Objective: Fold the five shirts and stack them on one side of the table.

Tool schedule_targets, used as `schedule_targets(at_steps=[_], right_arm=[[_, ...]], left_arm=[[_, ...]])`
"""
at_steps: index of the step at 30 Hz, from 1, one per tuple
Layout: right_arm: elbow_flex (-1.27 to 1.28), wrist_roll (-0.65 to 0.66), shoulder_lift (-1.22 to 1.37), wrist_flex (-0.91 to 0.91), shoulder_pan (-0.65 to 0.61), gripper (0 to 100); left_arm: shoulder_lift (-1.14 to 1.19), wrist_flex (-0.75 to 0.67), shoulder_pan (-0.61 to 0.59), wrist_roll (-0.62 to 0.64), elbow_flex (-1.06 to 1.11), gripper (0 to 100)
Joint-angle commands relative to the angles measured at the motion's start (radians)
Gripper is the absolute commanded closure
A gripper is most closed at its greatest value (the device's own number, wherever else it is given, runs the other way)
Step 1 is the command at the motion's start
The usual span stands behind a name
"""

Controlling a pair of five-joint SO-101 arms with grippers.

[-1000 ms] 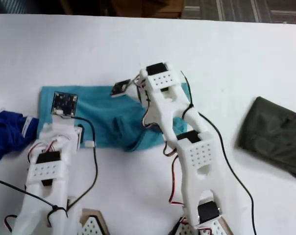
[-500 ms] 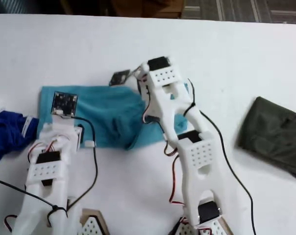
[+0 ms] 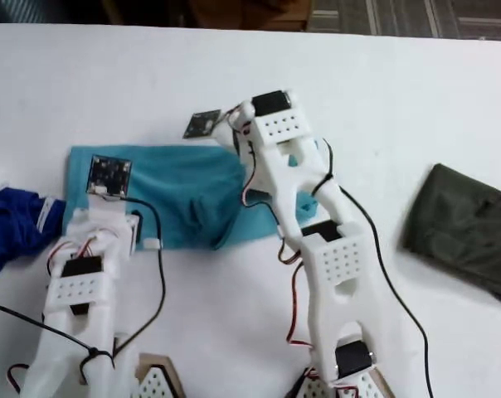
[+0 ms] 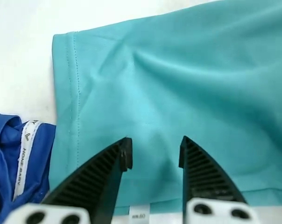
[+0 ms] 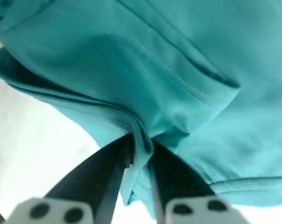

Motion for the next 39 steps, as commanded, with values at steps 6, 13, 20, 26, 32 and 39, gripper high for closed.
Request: schedule_targets(at_steps=[6,13,20,26,32,39], right_arm=[[-0.031,0.0,-0.041,0.025,0.008,78.9],[0.021,0.0,-0.073,0.025,0.002,87.8],[0.124,-0.002,-0.127,0.025,0.008,97.8],[0.186,-0.002,-0.196,0.025,0.007,98.1],[0.331,0.0,-0.314,0.025,0.007,98.1],[0.494,0.006,-0.384,-0.001,0.008,98.1]], left_arm=[[-0.012,-0.015,-0.005,0.011,-0.008,81],[-0.012,-0.015,-0.005,0.011,-0.008,81],[-0.012,-0.015,-0.005,0.011,-0.008,81],[-0.012,-0.015,-0.005,0.011,-0.008,81],[-0.012,-0.015,-0.005,0.011,-0.008,81],[-0.012,-0.015,-0.005,0.011,-0.008,81]])
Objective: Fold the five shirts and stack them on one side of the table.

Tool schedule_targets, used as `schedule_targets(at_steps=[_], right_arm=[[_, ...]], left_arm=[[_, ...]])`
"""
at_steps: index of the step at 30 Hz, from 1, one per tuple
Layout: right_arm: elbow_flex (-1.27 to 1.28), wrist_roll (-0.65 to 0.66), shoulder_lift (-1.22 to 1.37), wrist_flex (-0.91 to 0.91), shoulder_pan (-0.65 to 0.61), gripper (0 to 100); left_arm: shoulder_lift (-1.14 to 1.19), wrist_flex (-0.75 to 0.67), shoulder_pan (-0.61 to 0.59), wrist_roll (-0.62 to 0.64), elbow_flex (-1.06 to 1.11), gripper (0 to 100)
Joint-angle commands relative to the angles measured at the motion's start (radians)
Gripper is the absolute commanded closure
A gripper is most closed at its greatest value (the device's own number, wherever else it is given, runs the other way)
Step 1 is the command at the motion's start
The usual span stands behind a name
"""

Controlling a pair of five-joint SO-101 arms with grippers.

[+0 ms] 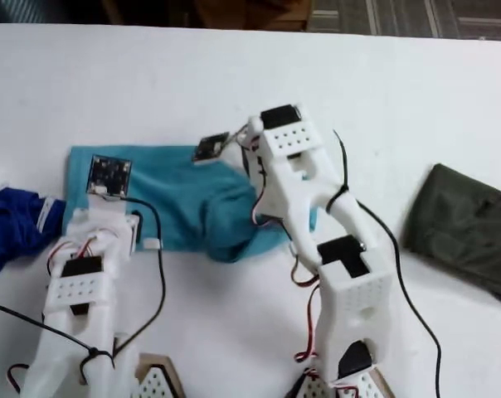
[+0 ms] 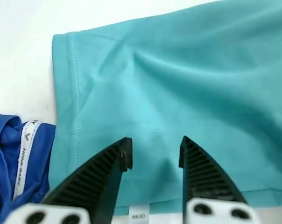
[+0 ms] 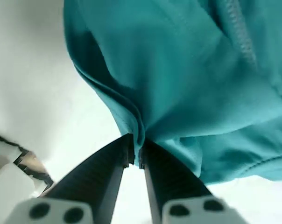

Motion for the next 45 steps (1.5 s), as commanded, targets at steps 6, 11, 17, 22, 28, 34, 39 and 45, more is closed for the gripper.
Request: schedule_targets(at_steps=[6,11,17,22,28,34,39,45], right_arm=[[0.02,-0.002,-0.067,-0.12,0.008,98.1],[0.015,-0.003,-0.067,-0.188,0.001,98.1],[0.015,-0.095,-0.067,-0.249,-0.001,98.1],[0.02,-0.101,-0.067,-0.246,0.005,98.1],[0.02,-0.12,-0.067,-0.248,0.022,98.1],[0.02,-0.212,-0.067,-0.246,0.024,98.1],[0.02,-0.282,-0.07,-0.246,0.024,98.1],[0.015,-0.35,-0.076,-0.246,0.024,98.1]], left_arm=[[-0.012,-0.015,-0.005,0.011,-0.008,81],[-0.012,-0.015,-0.008,0.017,-0.01,81],[-0.012,0.315,0.031,0.216,-0.294,81],[0.183,0.638,0.18,0.376,-0.769,81],[0.718,0.907,0.227,0.474,-1.271,98],[1.102,1.204,0.241,0.519,-1.724,97],[1.25,1.306,0.276,0.545,-1.89,98],[1.303,1.312,0.325,0.592,-1.963,98]])
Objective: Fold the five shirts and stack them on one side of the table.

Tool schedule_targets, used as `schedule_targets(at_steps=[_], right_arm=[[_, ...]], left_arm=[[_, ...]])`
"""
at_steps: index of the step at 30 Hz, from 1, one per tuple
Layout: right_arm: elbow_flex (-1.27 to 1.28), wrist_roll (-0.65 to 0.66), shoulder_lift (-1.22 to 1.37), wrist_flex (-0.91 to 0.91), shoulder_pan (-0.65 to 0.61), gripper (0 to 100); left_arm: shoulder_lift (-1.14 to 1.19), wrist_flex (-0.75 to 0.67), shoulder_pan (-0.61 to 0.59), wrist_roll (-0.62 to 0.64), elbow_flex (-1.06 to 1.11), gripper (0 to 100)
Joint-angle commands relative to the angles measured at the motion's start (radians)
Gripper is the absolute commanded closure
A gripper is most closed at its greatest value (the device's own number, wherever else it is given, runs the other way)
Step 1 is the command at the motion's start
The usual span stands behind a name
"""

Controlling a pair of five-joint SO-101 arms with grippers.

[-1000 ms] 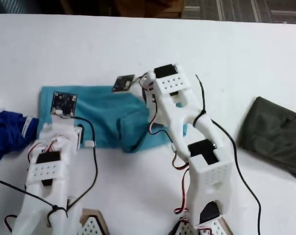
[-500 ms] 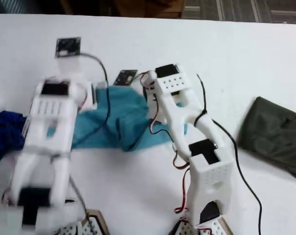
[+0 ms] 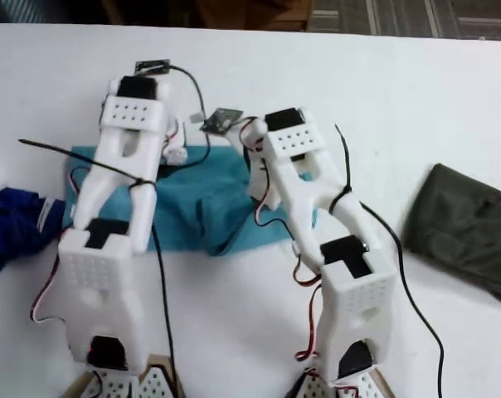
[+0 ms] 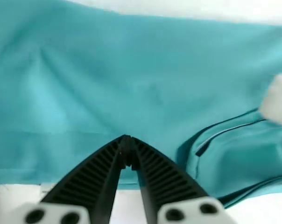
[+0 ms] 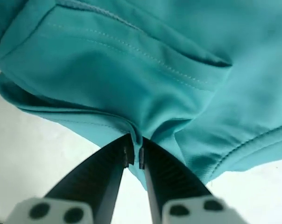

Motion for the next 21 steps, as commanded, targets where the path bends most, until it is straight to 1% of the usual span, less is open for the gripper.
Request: schedule_targets(at_steps=[1,3,6,9,14,18,21], right_arm=[[-0.008,-0.055,-0.071,-0.005,0.007,98.1],[-0.008,-0.083,-0.071,-0.005,0.007,98.1],[-0.008,-0.089,-0.071,-0.005,0.007,98.1],[-0.009,-0.091,-0.071,-0.005,0.007,98.1],[-0.009,-0.091,-0.071,0.008,0.005,98.1],[-0.02,-0.091,-0.071,0.035,0.005,98.1],[-0.048,-0.092,-0.071,0.068,0.007,98.1]], left_arm=[[-0.006,0.009,0.041,0.04,-0.051,98],[-0.006,0.02,0.074,0.044,-0.05,98],[-0.006,0.021,0.132,0.072,-0.05,98],[-0.005,0.002,0.186,0.091,-0.05,98],[-0.005,-0.051,0.239,0.169,-0.021,98],[-0.008,-0.1,0.238,0.203,0.054,98],[-0.012,-0.104,0.175,0.201,0.076,98]])
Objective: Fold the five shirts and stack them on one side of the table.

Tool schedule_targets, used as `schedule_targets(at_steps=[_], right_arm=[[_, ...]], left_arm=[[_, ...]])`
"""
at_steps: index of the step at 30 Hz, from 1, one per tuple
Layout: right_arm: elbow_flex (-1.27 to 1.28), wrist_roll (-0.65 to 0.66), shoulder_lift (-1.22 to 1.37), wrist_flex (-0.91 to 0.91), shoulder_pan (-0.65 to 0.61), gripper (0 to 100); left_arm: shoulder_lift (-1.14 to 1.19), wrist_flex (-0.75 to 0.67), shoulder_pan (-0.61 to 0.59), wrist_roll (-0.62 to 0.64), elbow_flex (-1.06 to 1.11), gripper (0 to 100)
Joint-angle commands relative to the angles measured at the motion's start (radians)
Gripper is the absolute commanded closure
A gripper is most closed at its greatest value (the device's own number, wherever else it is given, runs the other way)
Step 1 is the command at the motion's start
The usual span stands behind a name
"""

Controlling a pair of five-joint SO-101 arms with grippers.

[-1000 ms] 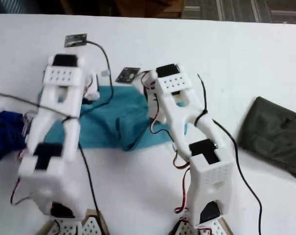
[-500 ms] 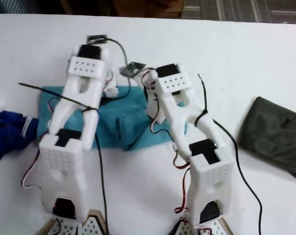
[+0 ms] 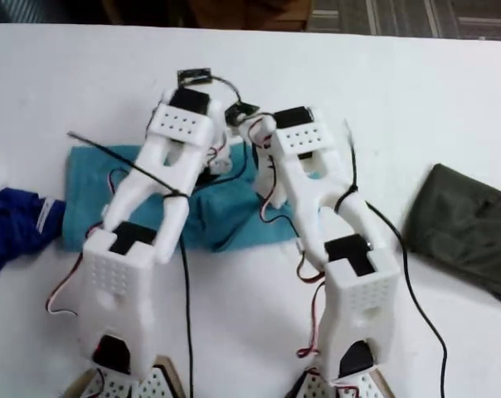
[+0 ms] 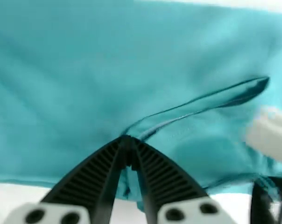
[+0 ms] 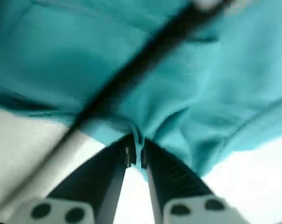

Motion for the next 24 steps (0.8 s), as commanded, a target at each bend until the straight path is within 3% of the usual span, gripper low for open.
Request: schedule_targets(at_steps=[1,6,14,20,24], right_arm=[[-0.054,0.0,-0.073,0.038,-0.005,98.1],[-0.078,0.0,-0.073,0.047,-0.008,98.1],[-0.078,0.0,-0.073,0.048,-0.013,98.1],[-0.083,0.006,-0.074,0.131,-0.01,97.8],[-0.121,0.008,-0.09,0.176,-0.008,97.7]], left_arm=[[-0.014,-0.02,-0.054,0.008,-0.002,98],[-0.018,-0.049,-0.189,-0.028,-0.004,98],[-0.006,-0.071,-0.292,-0.103,0.007,98],[-0.002,-0.27,-0.393,-0.123,0.12,98],[0.061,-0.388,-0.388,-0.132,0.191,98]])
